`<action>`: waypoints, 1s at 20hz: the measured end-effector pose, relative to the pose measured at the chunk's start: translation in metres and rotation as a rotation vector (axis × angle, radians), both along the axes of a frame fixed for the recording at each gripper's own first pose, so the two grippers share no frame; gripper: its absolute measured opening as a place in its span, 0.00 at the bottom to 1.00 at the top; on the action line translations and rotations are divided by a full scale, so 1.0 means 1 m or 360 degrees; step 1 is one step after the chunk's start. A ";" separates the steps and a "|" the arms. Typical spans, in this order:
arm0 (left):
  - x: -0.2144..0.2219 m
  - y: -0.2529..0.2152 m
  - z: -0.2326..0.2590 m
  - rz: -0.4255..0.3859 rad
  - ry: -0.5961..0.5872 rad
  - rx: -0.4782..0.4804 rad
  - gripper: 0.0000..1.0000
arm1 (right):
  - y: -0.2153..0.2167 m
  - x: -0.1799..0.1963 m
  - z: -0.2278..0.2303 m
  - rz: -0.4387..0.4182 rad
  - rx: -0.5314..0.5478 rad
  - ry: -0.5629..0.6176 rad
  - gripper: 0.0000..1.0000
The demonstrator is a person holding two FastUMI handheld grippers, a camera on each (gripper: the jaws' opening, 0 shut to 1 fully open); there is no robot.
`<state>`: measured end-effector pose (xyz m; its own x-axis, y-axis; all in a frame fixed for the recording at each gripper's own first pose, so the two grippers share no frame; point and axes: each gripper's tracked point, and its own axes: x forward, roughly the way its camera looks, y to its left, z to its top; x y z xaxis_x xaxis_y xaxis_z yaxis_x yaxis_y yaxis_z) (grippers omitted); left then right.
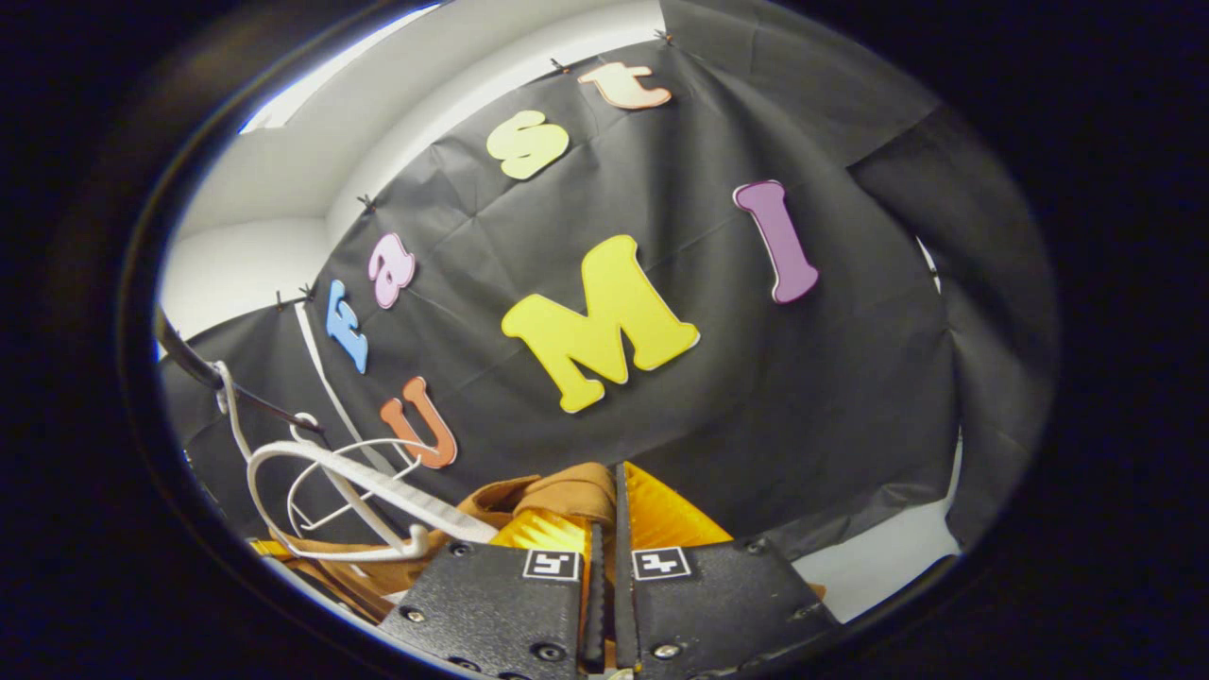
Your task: Grasp the clothes on the hanger with both hands and then place them into the laundry hamper below.
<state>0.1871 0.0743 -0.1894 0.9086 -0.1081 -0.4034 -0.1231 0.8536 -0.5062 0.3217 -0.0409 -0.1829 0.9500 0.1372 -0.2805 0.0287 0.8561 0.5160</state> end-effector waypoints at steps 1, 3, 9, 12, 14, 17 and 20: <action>-0.005 -0.001 -0.004 -0.0011 0.0010 -0.0003 0.03 | -0.001 -0.003 -0.007 0.0003 0.0004 0.0024 0.07; -0.016 -0.004 -0.016 -0.0063 0.0017 -0.0005 0.03 | -0.005 -0.010 -0.020 0.0009 -0.0024 0.0060 0.07; -0.051 -0.021 -0.057 -0.0174 0.0119 0.0036 0.03 | -0.013 -0.044 -0.073 0.0044 -0.0196 0.0243 0.07; -0.054 -0.032 -0.055 -0.0237 0.0097 0.0035 0.03 | 0.001 -0.059 -0.085 0.0113 -0.0312 0.0273 0.07; -0.058 -0.036 -0.052 -0.0280 0.0083 0.0038 0.03 | 0.013 -0.072 -0.091 0.0160 -0.0362 0.0288 0.07; -0.065 -0.047 -0.040 -0.0369 0.0034 0.0061 0.03 | 0.039 -0.095 -0.092 0.0236 -0.0425 0.0299 0.07; -0.071 -0.062 -0.028 -0.0450 -0.0012 0.0096 0.03 | 0.068 -0.120 -0.081 0.0318 -0.0480 0.0272 0.07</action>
